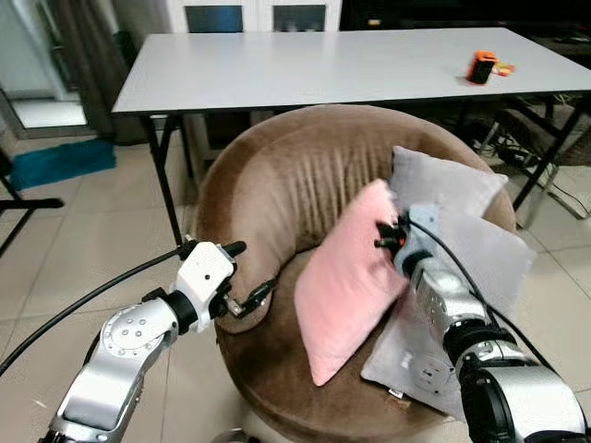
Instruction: Move the pillow to the sofa from floor
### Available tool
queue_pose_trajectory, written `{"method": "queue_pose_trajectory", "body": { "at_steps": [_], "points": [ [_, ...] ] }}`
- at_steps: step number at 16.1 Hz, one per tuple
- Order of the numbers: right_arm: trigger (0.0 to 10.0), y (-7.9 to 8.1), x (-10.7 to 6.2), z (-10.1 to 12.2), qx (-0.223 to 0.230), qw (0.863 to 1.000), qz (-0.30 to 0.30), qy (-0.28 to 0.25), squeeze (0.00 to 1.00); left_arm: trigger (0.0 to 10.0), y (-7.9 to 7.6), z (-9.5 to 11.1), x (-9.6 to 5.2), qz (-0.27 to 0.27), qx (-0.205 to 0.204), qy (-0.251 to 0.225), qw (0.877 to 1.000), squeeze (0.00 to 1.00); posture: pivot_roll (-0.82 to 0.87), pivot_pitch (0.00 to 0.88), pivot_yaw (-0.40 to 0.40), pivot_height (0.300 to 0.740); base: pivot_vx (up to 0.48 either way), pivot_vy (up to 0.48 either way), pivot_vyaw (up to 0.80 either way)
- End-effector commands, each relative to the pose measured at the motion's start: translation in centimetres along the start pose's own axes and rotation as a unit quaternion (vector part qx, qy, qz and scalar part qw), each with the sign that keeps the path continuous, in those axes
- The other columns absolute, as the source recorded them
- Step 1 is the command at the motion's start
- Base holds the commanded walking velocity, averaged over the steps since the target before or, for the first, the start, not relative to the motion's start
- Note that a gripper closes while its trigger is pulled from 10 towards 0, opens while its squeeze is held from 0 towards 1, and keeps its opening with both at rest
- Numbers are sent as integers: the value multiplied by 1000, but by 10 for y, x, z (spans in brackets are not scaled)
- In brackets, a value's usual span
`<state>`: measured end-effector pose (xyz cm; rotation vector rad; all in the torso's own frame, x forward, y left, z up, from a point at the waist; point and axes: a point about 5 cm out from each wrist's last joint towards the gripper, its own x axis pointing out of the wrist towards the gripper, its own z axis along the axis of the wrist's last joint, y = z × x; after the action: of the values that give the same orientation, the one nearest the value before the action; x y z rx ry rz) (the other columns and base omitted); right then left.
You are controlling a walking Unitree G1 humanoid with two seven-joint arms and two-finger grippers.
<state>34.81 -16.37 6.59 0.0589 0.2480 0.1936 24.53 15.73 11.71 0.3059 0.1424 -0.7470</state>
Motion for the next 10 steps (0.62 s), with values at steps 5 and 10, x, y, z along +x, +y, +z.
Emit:
{"method": "queue_pose_trajectory", "body": {
  "at_steps": [5, 10],
  "points": [
    [10000, -20, -6, 31, -10, 995, -7, -98, 0, 10000, -5, 0, 4, -10, -18, -8, 1000, 0, 62, 0, 39, 740, 0, 0, 0],
    [10000, -7, -58, 46, -27, 987, 6, -159, 0, 10000, 0, 1, 2, 129, -54, -30, 990, 0, 38, 0, 24, 740, 0, 0, 0]
  ]
}}
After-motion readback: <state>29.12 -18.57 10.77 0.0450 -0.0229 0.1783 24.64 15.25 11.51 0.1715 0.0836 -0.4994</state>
